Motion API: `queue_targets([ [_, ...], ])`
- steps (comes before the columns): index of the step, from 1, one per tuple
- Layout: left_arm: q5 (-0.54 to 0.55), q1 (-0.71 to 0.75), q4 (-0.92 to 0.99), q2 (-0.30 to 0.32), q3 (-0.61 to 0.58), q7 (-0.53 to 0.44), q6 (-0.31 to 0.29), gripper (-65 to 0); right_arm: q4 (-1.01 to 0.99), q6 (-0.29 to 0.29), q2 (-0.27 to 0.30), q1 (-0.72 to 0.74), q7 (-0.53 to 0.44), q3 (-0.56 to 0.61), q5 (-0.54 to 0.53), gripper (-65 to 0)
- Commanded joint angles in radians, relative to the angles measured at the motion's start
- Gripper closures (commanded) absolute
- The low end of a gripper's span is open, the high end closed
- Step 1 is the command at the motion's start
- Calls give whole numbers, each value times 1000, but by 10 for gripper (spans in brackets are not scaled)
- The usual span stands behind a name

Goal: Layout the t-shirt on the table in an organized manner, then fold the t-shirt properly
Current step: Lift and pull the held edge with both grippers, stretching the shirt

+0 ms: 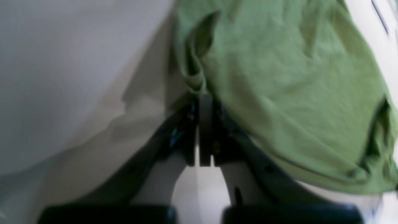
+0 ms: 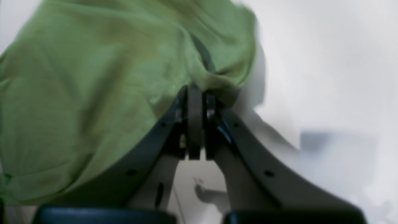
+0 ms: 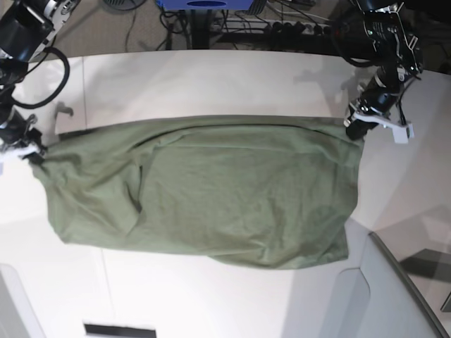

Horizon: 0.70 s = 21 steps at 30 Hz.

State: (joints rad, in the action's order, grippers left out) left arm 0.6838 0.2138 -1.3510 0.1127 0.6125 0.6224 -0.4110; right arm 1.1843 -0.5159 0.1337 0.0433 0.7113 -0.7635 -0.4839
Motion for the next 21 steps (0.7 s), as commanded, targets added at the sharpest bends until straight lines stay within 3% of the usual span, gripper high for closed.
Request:
queue_targets([
  [1, 17, -7, -41, 12, 5, -9, -6, 0, 53, -7, 24, 11, -6, -4, -16, 0],
  [5, 18, -15, -118, 11, 7, 14, -4, 0, 164, -7, 24, 16, 58, -4, -17, 0],
  [11, 17, -50, -146, 3, 134, 106, -4, 0, 220, -7, 24, 11, 64, -4, -17, 0],
  [21, 15, 20, -144, 3, 113, 101, -4, 0, 216, -7, 5, -49, 64, -4, -17, 0],
])
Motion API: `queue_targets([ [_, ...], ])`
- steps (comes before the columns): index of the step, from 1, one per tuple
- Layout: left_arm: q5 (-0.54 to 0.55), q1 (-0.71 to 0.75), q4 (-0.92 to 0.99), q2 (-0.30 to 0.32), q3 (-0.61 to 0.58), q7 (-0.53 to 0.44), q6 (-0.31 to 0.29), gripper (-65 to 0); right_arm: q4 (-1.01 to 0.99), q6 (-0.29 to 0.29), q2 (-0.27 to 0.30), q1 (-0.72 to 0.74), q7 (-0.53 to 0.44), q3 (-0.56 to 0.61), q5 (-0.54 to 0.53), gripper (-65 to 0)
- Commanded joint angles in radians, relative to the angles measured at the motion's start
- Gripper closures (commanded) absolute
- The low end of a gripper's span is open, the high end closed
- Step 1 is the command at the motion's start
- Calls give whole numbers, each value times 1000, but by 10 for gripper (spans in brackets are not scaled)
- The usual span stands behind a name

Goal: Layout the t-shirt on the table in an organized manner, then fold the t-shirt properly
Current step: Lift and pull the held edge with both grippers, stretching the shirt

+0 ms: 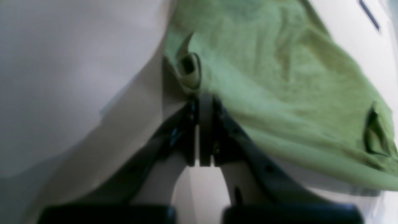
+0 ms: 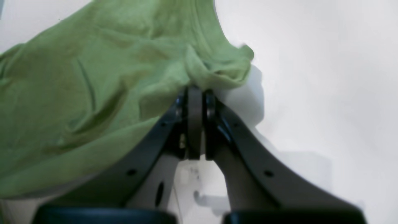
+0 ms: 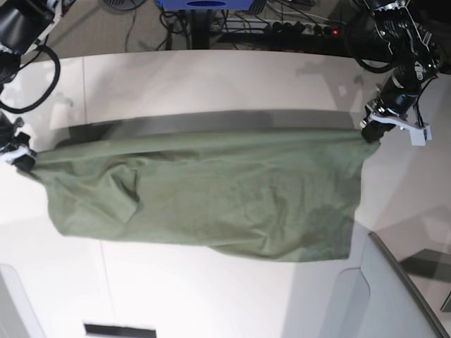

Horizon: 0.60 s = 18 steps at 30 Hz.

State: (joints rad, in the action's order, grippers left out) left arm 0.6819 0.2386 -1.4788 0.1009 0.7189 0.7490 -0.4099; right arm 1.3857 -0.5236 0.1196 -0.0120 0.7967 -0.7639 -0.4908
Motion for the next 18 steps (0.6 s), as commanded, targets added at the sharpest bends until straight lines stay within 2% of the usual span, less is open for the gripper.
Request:
queue_targets([
  [1, 17, 3, -16, 15, 6, -26, -5, 0, 14, 1, 18, 1, -21, -4, -10, 0],
  [7, 15, 32, 22, 15, 6, -27, -5, 0, -30, 1, -11, -58, -27, -4, -7, 0],
  [13, 9, 34, 82, 23, 6, -27, -7, 0, -61, 1, -18, -84, -29, -4, -7, 0],
  [18, -132, 29, 86, 13, 6, -52, -10, 0, -61, 1, -18, -102, -29, -12, -7, 0],
])
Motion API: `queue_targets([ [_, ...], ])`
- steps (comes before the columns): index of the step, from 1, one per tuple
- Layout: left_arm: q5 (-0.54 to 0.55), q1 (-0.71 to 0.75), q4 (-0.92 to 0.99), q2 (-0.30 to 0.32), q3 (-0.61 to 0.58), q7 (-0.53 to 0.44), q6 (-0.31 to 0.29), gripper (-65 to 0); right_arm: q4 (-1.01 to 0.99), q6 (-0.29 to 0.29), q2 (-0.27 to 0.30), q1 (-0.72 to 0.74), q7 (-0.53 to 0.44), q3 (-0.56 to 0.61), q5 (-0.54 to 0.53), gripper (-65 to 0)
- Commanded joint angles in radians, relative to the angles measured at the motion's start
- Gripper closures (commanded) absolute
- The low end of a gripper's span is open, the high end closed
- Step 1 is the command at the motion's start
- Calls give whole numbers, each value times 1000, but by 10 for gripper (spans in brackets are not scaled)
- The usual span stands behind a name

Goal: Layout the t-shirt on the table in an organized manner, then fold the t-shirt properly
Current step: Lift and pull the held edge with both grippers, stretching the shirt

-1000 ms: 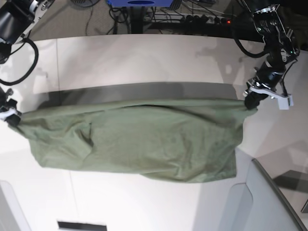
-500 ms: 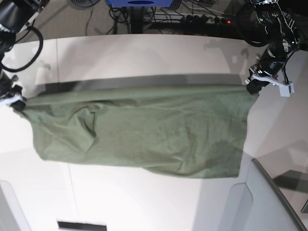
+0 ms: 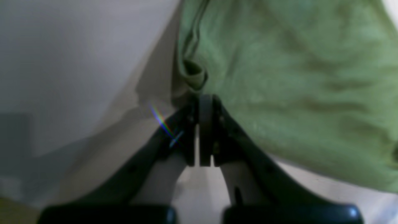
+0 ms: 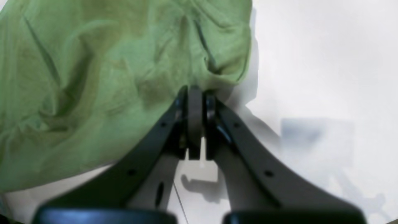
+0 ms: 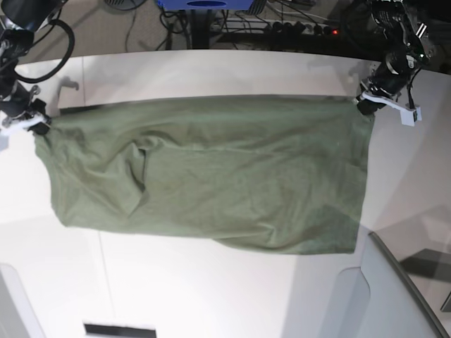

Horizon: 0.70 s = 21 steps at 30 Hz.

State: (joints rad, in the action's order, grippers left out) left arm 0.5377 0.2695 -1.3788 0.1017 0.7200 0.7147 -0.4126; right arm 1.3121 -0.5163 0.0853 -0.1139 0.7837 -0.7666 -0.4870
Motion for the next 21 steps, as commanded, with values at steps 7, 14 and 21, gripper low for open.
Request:
queue_targets([
  [7, -14, 30, 5, 7, 5, -82, -7, 0, 17, -6, 15, -42, -17, -6, -11, 0],
  [14, -14, 64, 6, 7, 3, -85, -7, 0, 50, -8, 1, -106, -17, -3, -11, 0],
  [21, -14, 104, 5, 8, 3, -106, -7, 0, 134, -8, -46, -162, -16, -1, -11, 0],
])
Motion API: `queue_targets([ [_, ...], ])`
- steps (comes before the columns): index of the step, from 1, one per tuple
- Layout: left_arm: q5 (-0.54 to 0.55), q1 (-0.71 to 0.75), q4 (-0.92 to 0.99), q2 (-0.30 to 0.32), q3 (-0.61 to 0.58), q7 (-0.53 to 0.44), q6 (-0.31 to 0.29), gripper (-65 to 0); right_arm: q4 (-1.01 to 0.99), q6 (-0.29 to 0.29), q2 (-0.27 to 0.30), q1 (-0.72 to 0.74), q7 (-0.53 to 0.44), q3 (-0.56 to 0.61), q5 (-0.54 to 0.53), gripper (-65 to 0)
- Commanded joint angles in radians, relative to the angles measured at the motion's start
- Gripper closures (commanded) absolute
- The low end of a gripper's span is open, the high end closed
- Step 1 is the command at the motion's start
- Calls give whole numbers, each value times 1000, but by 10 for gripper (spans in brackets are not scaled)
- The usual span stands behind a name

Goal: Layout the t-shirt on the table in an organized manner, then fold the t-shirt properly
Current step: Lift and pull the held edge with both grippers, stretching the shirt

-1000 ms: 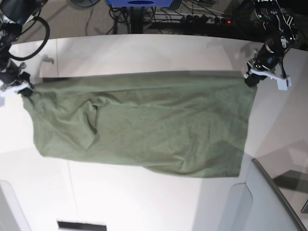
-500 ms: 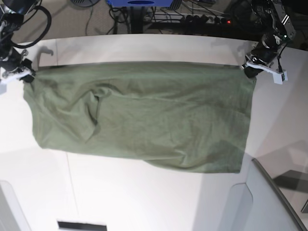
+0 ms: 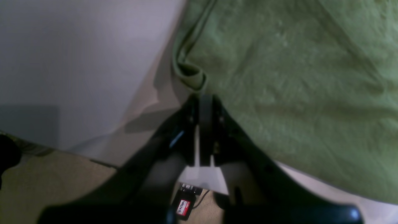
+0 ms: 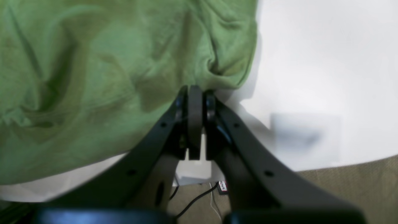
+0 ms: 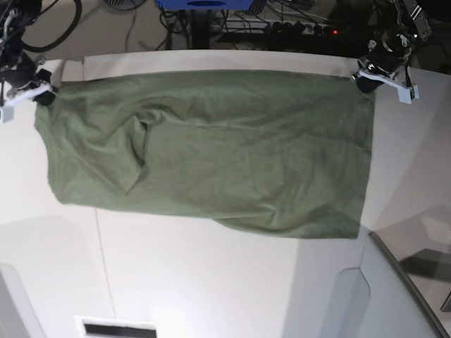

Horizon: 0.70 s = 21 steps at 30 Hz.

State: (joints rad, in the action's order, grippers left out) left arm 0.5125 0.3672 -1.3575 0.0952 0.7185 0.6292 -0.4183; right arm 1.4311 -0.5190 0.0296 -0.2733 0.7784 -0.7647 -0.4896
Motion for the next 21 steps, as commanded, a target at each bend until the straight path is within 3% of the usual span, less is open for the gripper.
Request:
queue_targets([
  [1, 11, 8, -18, 15, 5, -21, -1, 0, 18, -5, 5, -5, -10, -3, -8, 0],
  [21, 11, 48, -90, 7, 5, -16, 0, 0, 86, 3, -1, -60, -6, -5, -8, 0],
])
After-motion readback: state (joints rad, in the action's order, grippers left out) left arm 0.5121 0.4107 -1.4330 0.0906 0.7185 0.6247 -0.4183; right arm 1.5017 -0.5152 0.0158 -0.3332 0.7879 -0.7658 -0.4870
